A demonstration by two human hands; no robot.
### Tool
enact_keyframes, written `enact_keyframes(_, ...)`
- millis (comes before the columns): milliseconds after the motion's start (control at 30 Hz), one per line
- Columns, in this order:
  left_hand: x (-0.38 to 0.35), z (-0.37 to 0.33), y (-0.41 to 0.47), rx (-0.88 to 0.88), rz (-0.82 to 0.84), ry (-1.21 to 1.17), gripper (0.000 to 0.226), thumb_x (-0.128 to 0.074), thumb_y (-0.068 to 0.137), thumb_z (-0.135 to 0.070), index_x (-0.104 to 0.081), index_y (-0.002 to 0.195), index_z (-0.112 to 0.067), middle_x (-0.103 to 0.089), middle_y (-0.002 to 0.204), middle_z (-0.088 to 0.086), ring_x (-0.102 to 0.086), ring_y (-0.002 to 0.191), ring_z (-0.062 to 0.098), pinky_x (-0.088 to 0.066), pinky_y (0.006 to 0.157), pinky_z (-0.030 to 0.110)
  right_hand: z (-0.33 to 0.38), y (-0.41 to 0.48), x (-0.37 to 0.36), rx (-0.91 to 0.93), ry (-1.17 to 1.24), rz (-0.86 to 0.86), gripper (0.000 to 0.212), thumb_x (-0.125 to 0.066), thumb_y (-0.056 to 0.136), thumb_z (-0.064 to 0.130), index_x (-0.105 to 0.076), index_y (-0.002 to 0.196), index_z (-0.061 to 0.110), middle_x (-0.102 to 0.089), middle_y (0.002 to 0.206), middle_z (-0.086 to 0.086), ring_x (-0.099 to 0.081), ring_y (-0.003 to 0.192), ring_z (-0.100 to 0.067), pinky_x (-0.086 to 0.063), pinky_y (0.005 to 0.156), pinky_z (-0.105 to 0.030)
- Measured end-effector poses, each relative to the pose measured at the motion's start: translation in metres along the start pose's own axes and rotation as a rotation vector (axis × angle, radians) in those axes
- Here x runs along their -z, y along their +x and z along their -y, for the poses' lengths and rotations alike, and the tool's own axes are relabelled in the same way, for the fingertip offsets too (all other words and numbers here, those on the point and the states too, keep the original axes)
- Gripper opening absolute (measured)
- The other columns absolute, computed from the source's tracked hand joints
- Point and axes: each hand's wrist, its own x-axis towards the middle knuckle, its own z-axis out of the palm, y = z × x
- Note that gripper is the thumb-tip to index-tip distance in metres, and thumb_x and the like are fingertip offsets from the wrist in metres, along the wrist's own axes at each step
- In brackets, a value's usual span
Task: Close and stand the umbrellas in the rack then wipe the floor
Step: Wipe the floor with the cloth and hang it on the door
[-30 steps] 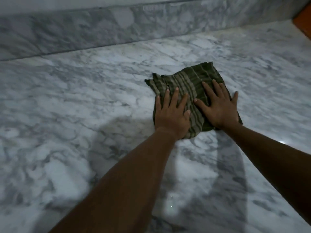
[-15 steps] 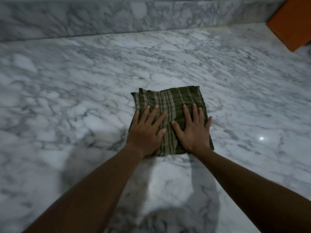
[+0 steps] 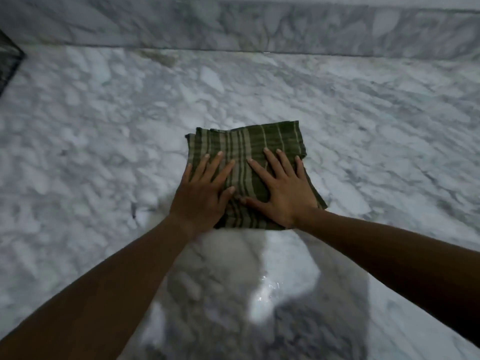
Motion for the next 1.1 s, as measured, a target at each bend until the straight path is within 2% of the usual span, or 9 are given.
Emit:
enact_keyframes(167, 0.011, 0.096, -0.019, 0.032, 0.006, 0.005, 0.063, -0.021, 0.101, -0.055, -0.022, 0.158, -0.029, -0.019, 0.167, 0.003, -0.017, 0.153, 0.027, -0.018, 0.121, 0.054, 0.084, 0.047, -0.008, 0.159, 0.005, 0.022, 0.088, -0.021, 0.084, 0.087, 0.0, 0.158, 0.045, 0.003, 0.17, -0.005, 0.008, 0.156, -0.028, 0.003, 0.123, -0.058)
enact_keyframes(367, 0.025, 0.216, -0.036, 0.191, -0.018, 0.04, 0.064, -0.018, 0.102, -0.055, -0.022, 0.158, -0.027, -0.022, 0.166, 0.004, -0.018, 0.153, 0.027, -0.019, 0.122, 0.051, 0.183, 0.143, -0.009, 0.19, 0.026, -0.019, 0.091, -0.016, 0.082, 0.089, -0.006, 0.159, 0.042, -0.002, 0.17, -0.007, 0.002, 0.156, -0.031, 0.004, 0.122, -0.059)
enact_keyframes(567, 0.033, 0.325, -0.105, 0.441, -0.007, 0.014, 0.071, -0.006, 0.099, -0.058, -0.012, 0.16, -0.024, -0.012, 0.168, 0.007, -0.009, 0.154, 0.029, -0.013, 0.122, 0.054, 0.319, 0.194, -0.029, 0.345, 0.08, -0.086, 0.087, -0.024, 0.082, 0.084, -0.037, 0.154, 0.037, -0.029, 0.164, -0.012, -0.023, 0.152, -0.035, -0.006, 0.121, -0.061)
enact_keyframes(633, 0.033, 0.325, -0.126, 0.542, -0.016, 0.002, 0.07, -0.007, 0.099, -0.053, -0.013, 0.16, -0.02, -0.013, 0.167, 0.01, -0.01, 0.154, 0.032, -0.012, 0.122, 0.056, 0.352, 0.195, -0.033, 0.358, 0.106, -0.086, 0.084, -0.024, 0.084, 0.081, -0.043, 0.152, 0.035, -0.034, 0.162, -0.013, -0.027, 0.151, -0.035, -0.009, 0.12, -0.061)
enact_keyframes(733, 0.029, 0.301, -0.146, 0.583, -0.005, 0.037, 0.069, -0.007, 0.099, -0.047, -0.017, 0.159, -0.014, -0.019, 0.165, 0.016, -0.016, 0.151, 0.039, -0.014, 0.12, 0.059, 0.367, 0.169, -0.037, 0.391, 0.066, -0.033, 0.078, -0.023, 0.089, 0.073, -0.034, 0.155, 0.033, -0.025, 0.165, -0.012, -0.02, 0.153, -0.035, -0.005, 0.121, -0.061)
enact_keyframes(833, 0.024, 0.259, -0.171, 0.614, -0.011, 0.062, 0.066, -0.012, 0.1, -0.044, -0.02, 0.158, -0.013, -0.022, 0.164, 0.017, -0.021, 0.149, 0.04, -0.018, 0.119, 0.059, 0.35, 0.122, -0.041, 0.456, 0.066, -0.008, 0.072, -0.021, 0.094, 0.064, -0.029, 0.157, 0.033, -0.02, 0.167, -0.01, -0.014, 0.154, -0.033, -0.002, 0.122, -0.059)
enact_keyframes(933, 0.013, 0.204, -0.201, 0.646, 0.005, 0.091, 0.066, -0.01, 0.101, -0.043, -0.019, 0.159, -0.012, -0.019, 0.165, 0.016, -0.018, 0.15, 0.039, -0.015, 0.12, 0.058, 0.331, 0.064, -0.045, 0.49, 0.115, 0.044, 0.067, -0.02, 0.097, 0.059, -0.028, 0.158, 0.031, -0.019, 0.168, -0.008, -0.01, 0.155, -0.032, 0.0, 0.123, -0.057)
enact_keyframes(1033, 0.003, 0.151, -0.223, 0.603, 0.047, 0.123, 0.065, -0.009, 0.102, -0.042, -0.014, 0.16, -0.012, -0.01, 0.167, 0.015, -0.01, 0.153, 0.036, -0.008, 0.122, 0.055, 0.299, 0.006, -0.047, 0.475, 0.118, 0.075, 0.067, -0.02, 0.099, 0.058, -0.023, 0.16, 0.028, -0.015, 0.169, -0.005, -0.005, 0.156, -0.028, 0.003, 0.124, -0.055)
enact_keyframes(1100, 0.0, 0.115, -0.231, 0.548, 0.054, 0.115, 0.065, -0.013, 0.102, -0.041, -0.016, 0.159, -0.012, -0.011, 0.167, 0.015, -0.01, 0.153, 0.036, -0.009, 0.122, 0.056, 0.27, -0.027, -0.048, 0.483, 0.1, 0.075, 0.069, -0.023, 0.1, 0.059, -0.024, 0.16, 0.025, -0.015, 0.169, -0.005, -0.006, 0.157, -0.026, 0.0, 0.124, -0.056)
